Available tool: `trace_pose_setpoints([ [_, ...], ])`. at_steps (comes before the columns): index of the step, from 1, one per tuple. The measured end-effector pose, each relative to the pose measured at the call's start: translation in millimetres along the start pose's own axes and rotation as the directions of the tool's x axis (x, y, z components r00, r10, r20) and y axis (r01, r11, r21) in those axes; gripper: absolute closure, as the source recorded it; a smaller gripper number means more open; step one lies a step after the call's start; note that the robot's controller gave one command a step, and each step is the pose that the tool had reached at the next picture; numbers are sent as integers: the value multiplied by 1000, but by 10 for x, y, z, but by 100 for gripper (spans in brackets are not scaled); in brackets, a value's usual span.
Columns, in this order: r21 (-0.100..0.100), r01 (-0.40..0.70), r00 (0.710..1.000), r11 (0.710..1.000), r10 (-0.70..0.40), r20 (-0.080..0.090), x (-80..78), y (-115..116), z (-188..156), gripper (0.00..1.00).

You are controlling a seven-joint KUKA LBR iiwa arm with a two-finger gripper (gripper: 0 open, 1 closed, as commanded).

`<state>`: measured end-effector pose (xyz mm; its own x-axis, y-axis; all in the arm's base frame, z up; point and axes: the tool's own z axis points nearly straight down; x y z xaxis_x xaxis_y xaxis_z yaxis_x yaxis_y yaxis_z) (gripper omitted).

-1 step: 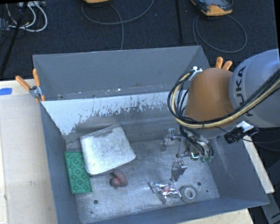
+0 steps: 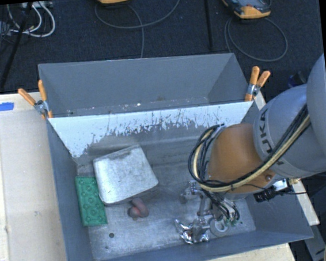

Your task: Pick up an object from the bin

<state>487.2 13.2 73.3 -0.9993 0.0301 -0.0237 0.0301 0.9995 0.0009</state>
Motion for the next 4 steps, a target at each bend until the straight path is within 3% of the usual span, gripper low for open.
trace_pose_setpoints([
  [1, 6, -222, 975, 975, 222, -22, 92, -162, -267, 0],
  [2, 2, -30, 999, 1000, 30, -27, 181, 29, -264, 0],
  [3, -1, -90, 996, 996, 90, -9, 117, -107, 0, 0],
  [4, 1, -87, 996, 996, 87, -16, 96, -102, -6, 0],
])
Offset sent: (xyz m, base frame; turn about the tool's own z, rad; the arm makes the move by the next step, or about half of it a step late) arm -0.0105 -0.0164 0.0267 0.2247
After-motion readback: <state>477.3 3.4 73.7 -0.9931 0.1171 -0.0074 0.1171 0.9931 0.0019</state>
